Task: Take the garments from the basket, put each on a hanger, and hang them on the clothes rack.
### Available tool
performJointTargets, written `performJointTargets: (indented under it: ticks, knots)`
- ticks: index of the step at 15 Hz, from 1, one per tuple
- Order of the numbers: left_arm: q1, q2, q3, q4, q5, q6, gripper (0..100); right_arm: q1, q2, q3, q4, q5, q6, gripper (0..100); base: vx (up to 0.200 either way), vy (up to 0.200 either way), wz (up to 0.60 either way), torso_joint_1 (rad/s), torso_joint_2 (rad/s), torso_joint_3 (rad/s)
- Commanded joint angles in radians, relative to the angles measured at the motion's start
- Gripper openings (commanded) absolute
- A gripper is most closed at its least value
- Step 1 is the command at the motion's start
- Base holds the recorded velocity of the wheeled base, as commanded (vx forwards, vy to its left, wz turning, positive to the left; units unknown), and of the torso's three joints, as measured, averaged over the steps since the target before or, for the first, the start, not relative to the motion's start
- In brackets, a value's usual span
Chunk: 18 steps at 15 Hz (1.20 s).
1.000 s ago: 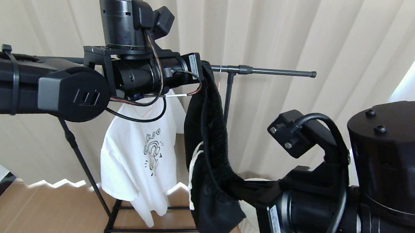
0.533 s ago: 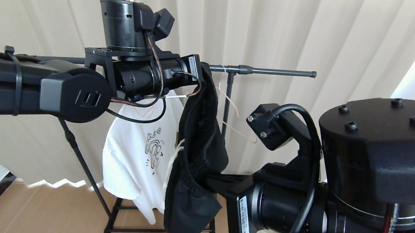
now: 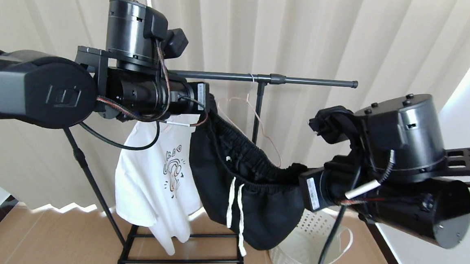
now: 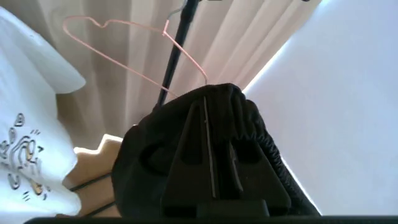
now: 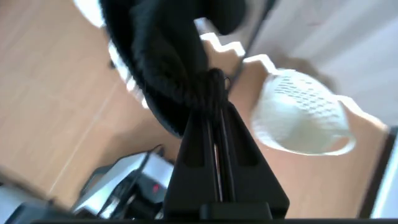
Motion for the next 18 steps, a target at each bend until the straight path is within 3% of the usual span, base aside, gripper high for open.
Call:
performJointTargets:
  ticks: [1, 5, 8, 12, 14, 16, 18]
  knots:
    - [-0.028, -0.041, 0.037, 0.045, 0.04, 0.007, 0, -0.075, 0.152, -0.067, -0.126, -0.097, 0.002, 0, 0.0, 0.0, 0.0, 0.0, 0.0, 0.0]
    - [-0.119, -0.085, 0.175, 0.059, 0.057, 0.001, 0, -0.119, 0.276, -0.158, -0.355, -0.126, 0.057, 0, 0.0, 0.0, 0.0, 0.0, 0.0, 0.0]
    - [-0.223, -0.101, 0.282, 0.059, 0.057, -0.056, 0, -0.133, 0.308, -0.265, -0.375, -0.122, 0.168, 0, 0.0, 0.0, 0.0, 0.0, 0.0, 0.0]
    - [-0.393, -0.064, 0.311, 0.052, 0.055, -0.234, 0, -0.128, 0.318, -0.333, -0.375, -0.117, 0.284, 0, 0.0, 0.0, 0.0, 0.0, 0.0, 0.0]
    - [-0.438, -0.05, 0.296, 0.036, 0.057, -0.268, 0, -0.125, 0.324, -0.348, -0.375, -0.117, 0.309, 0, 0.0, 0.0, 0.0, 0.0, 0.0, 0.0]
    - [-0.473, -0.047, 0.293, -0.04, 0.057, -0.315, 0, -0.11, 0.324, -0.348, -0.376, -0.113, 0.312, 0, 0.0, 0.0, 0.0, 0.0, 0.0, 0.0]
    - [-0.477, -0.05, 0.296, -0.068, 0.069, -0.318, 0, -0.108, 0.321, -0.345, -0.375, -0.113, 0.311, 0, 0.0, 0.0, 0.0, 0.0, 0.0, 0.0]
